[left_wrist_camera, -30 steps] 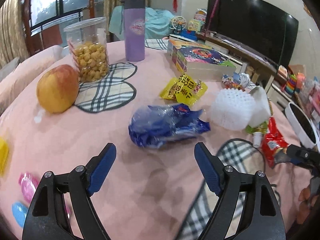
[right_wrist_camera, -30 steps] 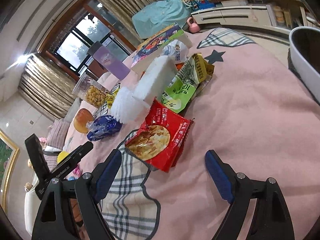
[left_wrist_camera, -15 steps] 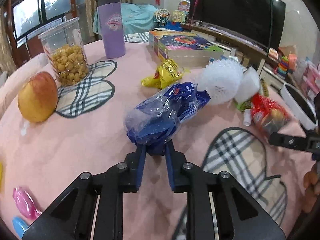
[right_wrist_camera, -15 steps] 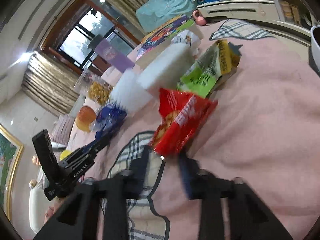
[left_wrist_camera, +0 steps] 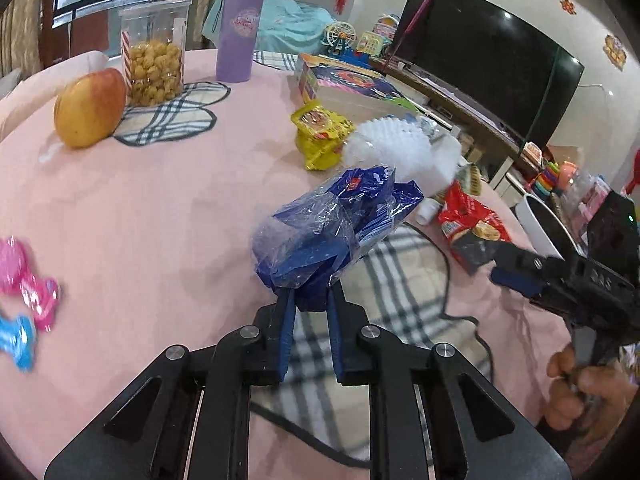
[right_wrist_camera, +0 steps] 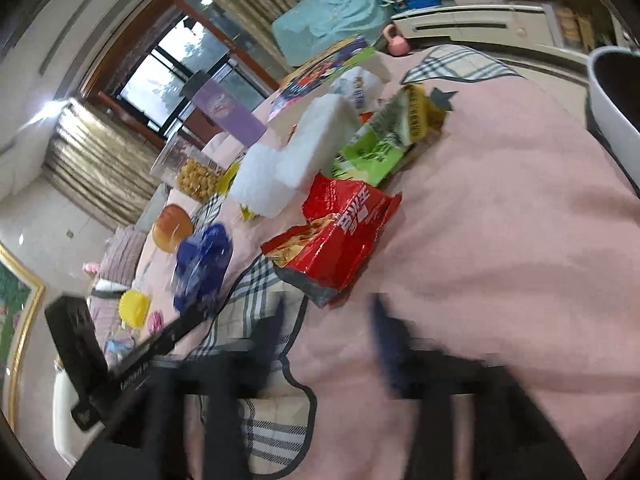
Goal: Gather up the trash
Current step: 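Grasp the blue plastic bag with the left tool while the right tool grasps the red snack bag, then carry the blue bag and red snack bag over the bin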
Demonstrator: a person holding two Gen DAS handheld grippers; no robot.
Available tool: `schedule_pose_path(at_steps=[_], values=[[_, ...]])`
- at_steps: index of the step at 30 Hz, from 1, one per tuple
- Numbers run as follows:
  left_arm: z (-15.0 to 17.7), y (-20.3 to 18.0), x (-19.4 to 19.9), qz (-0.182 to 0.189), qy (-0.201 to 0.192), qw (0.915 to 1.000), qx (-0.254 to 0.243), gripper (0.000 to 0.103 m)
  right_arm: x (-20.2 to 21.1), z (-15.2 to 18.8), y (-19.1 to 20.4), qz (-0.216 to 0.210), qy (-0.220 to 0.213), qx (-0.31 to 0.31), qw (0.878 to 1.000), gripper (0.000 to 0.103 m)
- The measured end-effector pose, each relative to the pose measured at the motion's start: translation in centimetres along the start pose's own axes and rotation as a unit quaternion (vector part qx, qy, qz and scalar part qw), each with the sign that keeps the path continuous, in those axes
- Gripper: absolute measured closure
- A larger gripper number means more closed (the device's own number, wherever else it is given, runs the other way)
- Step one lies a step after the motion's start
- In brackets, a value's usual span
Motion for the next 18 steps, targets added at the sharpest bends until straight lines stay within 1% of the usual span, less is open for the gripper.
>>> schedule_pose_path(at_steps=[2, 5, 8, 10, 11, 13, 14, 18], values=[[0.4, -0.4, 0.3, 0.003, 0.001, 1.0000, 0.002, 0.089, -0.1, -0.4, 0.2, 0.004, -0.006, -0.002, 1.000, 0.039], [0.7, -0.7, 0.8, 0.007, -0.002, 0.9999, 0.011, 0.089, -0.5, -0.9, 0.3, -0.014, -0.005, -0.027, 1.000, 0.039], [0.7, -0.7, 1.2, 0.013, -0.006, 0.9997, 0.020, 0.089, -1.4, -1.5, 0.0, -0.007, -0.011, -0.041, 0.999, 0.039], [0.7, -1.0, 1.4, 0.017, -0.007, 0.9996, 0.022, 0.089, -2.1, -1.6, -0.7, -0.009, -0.009, -0.067, 0.998, 0.039], [0.7, -1.1, 1.5, 0.020, -0.007, 0.9995, 0.023, 0.089, -2.3, -1.7, -1.0, -0.010, -0.010, -0.074, 0.997, 0.044], [0.8, -1.6, 1.6, 0.026, -0.006, 0.9993, 0.025, 0.089, -2.5, -1.7, -1.1, -0.012, -0.007, -0.069, 0.998, 0.071], [0.8, -1.9, 1.6, 0.029, -0.006, 0.9993, 0.025, 0.089, -2.5, -1.6, -1.1, -0.013, -0.004, -0.064, 0.998, 0.092], [1.0, -3.7, 1.5, 0.042, -0.004, 0.9990, 0.018, 0.089, -1.2, -1.1, -0.9, -0.014, -0.010, -0.039, 0.999, 0.095]])
Point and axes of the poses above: each gripper's, at about its wrist camera, not at the fingertips, and x roughly against the way its jaws point, y to its left, z to its underside, the point moved 5 cm from there along -x, roughly the way its jaws point, and after that the axes turned 7 degrees about -y, right-handed, at the moved point
